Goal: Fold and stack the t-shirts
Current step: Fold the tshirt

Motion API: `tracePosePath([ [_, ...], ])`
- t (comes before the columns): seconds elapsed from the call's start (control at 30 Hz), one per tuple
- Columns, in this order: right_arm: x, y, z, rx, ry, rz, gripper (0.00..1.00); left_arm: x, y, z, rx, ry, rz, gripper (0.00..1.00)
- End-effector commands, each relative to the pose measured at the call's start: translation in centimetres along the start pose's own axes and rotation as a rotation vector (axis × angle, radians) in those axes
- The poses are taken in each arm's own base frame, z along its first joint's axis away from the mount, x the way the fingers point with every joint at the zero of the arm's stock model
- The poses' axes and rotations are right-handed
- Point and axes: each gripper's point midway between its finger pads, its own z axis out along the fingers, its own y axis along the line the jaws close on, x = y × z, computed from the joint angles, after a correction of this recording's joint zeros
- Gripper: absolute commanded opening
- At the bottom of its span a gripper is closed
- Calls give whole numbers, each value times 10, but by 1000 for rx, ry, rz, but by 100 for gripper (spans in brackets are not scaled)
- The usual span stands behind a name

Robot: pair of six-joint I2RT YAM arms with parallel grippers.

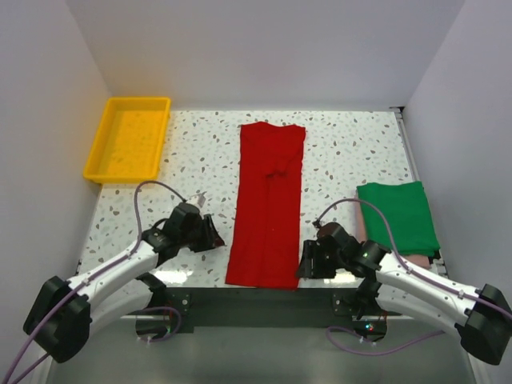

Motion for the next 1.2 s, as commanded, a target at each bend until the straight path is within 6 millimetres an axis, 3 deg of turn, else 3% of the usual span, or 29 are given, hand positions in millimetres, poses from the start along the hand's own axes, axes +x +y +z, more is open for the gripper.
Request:
tracePosePath([
  [0.0,20,2,-1,-28,87,44,52,23,-11,-12,39,58,-67,42],
  [0.2,30,2,8,-57,126,113,48,57,-10,-21,36,174,-61,42],
  [0.5,30,7,14,-86,124,176,47,85,4,-33,30,257,-77,42],
  [0.9,37,5,23,-105,147,220,40,101,-3,-35,100,327,-43,43],
  [1.17,37,4,25,-103,145,232,34,110,-8,-34,146,354,-23,49],
])
